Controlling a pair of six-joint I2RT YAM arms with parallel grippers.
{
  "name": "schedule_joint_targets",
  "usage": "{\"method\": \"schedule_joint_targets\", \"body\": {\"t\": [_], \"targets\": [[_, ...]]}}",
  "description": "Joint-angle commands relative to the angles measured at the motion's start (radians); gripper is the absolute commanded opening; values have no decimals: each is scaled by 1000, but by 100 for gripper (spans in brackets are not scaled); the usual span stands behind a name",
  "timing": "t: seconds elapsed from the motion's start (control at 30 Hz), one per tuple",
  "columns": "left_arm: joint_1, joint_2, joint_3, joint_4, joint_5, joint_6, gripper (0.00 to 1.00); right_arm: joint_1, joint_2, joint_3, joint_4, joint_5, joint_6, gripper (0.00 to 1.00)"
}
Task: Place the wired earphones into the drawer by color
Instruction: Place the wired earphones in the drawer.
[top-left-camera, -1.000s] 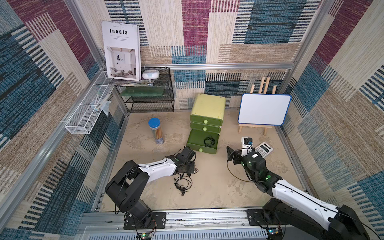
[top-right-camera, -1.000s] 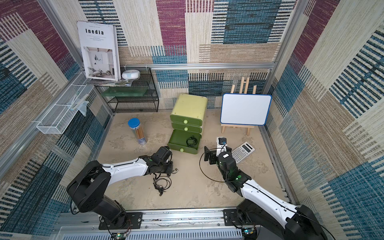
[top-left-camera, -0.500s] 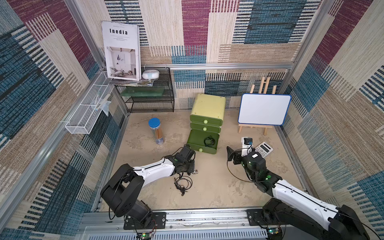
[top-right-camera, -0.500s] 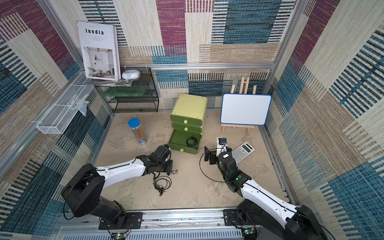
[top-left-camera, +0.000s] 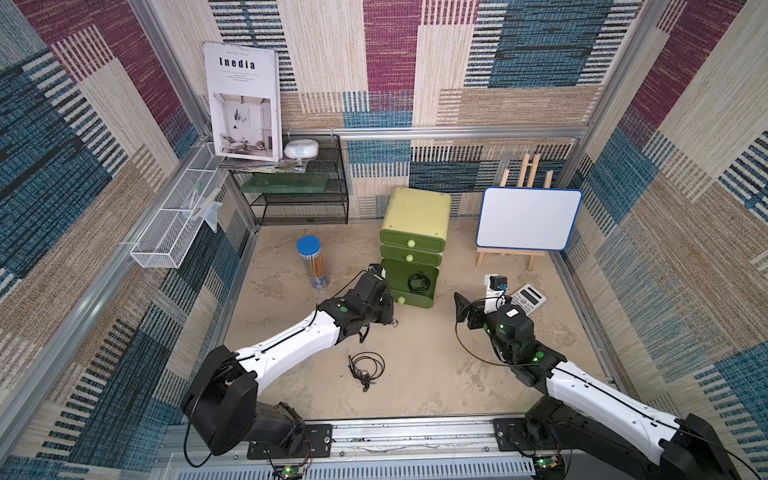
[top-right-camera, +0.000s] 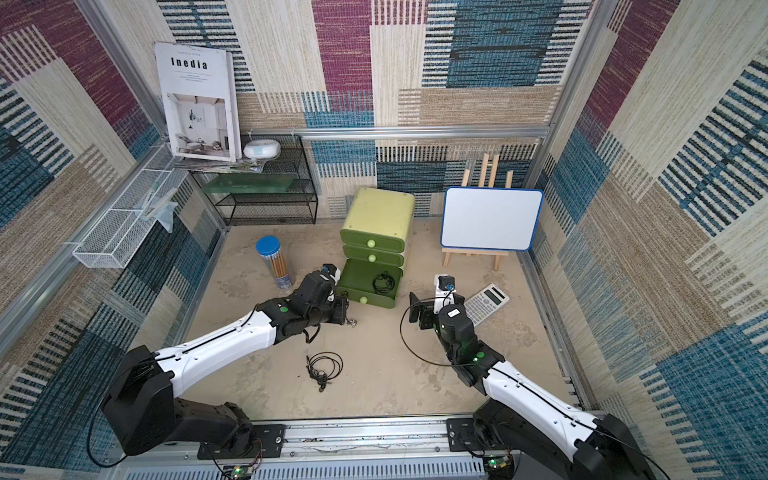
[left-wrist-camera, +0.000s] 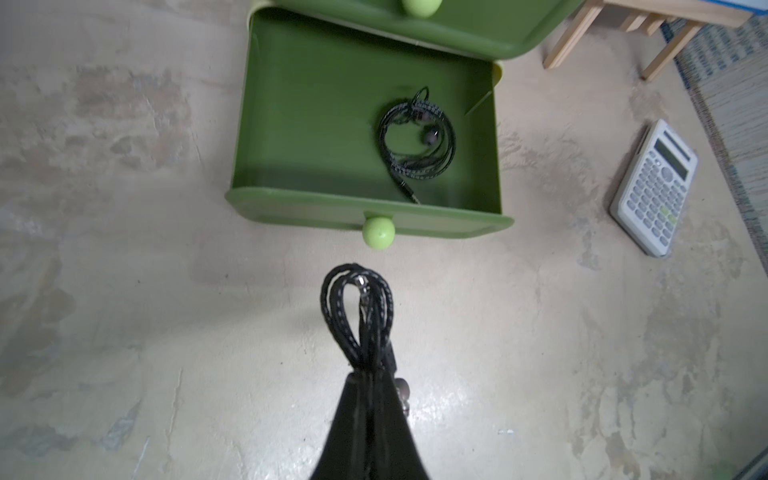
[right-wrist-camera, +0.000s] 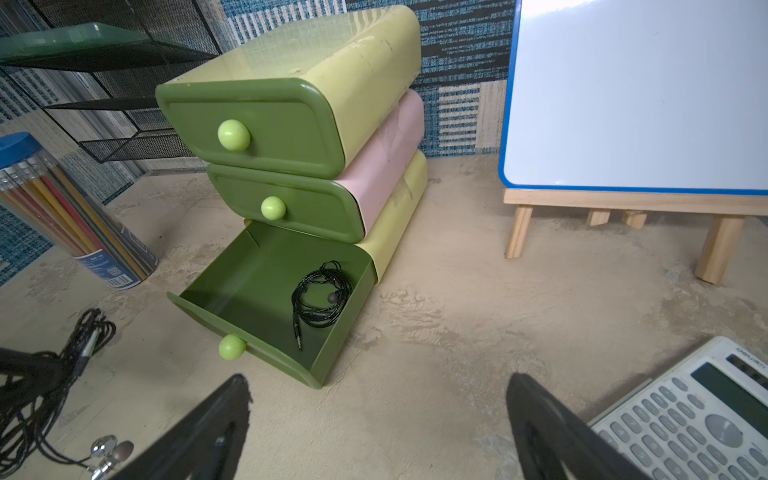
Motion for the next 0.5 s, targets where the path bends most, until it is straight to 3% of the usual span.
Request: {"method": "schedule_joint_targets", "body": {"t": [0.0, 0.47], "targets": [[3, 14, 61, -8, -44, 61, 0, 0, -11, -5, 26, 5, -9, 100], [58, 162, 203, 186, -47, 108, 0, 0, -92, -68, 104, 2, -84, 100]]}}
